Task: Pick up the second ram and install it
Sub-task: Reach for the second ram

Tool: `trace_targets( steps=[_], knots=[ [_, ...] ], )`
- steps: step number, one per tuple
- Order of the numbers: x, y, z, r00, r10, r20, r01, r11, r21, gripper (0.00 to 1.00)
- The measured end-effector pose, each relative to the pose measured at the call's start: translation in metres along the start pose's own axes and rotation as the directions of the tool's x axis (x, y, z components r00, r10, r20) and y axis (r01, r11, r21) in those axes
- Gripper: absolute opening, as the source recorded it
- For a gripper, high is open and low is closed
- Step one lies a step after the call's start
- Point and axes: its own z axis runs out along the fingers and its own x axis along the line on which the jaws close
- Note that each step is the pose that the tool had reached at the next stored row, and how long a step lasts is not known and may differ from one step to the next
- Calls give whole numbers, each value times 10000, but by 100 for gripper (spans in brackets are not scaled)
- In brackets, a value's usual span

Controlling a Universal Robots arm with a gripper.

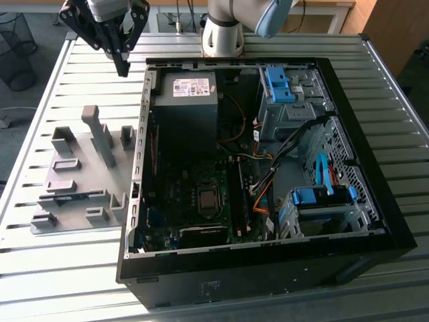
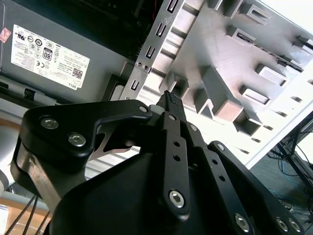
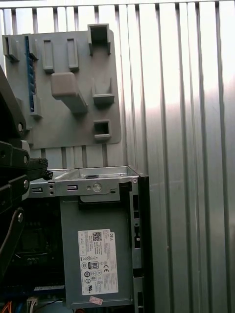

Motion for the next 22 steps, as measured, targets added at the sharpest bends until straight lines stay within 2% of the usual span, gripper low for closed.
trace_targets(
  steps=[22],
  knots=[
    [103, -8, -1, 10000, -1, 0, 1, 10000, 0, 10]
  ],
)
